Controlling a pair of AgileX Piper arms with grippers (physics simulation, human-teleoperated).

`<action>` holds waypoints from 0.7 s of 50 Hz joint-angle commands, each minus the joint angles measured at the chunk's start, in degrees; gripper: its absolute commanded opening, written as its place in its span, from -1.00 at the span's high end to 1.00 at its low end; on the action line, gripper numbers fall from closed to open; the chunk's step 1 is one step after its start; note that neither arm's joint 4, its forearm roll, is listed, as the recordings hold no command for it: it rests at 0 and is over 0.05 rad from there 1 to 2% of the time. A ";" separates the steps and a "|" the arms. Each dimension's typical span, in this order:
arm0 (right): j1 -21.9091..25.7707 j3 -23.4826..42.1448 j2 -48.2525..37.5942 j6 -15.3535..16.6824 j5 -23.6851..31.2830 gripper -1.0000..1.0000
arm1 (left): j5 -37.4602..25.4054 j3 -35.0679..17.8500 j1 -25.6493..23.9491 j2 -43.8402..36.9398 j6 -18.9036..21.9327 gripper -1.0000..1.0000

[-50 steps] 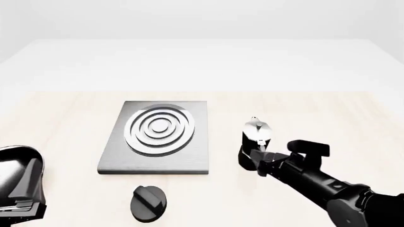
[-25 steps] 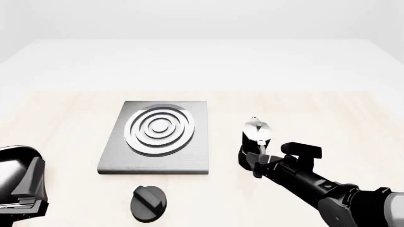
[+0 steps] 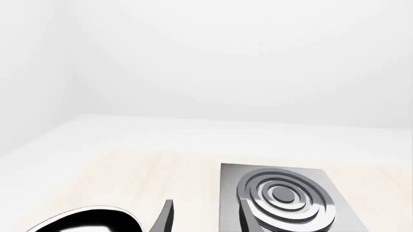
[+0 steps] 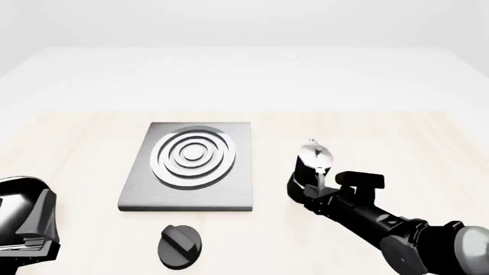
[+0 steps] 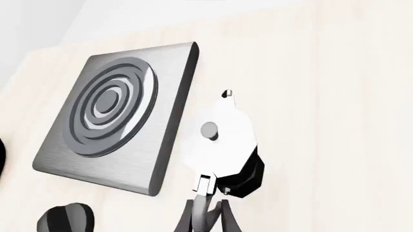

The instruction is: Turn on the stove and put the moka pot on it.

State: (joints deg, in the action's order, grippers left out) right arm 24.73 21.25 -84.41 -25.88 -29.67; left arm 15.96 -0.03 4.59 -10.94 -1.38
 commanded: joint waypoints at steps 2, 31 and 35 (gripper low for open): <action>-0.12 0.99 2.51 3.42 3.98 1.00 | -0.08 0.01 -0.24 0.06 0.11 -1.00; -2.49 8.08 23.32 11.47 31.45 1.00 | -1.64 0.01 -1.04 2.13 0.56 -1.00; -1.51 9.48 23.72 12.16 33.49 1.00 | -1.37 0.01 -1.09 1.82 0.58 -1.00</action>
State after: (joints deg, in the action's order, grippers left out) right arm 22.31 26.98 -64.76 -15.44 -2.92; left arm 14.64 -0.02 3.71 -9.23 -0.91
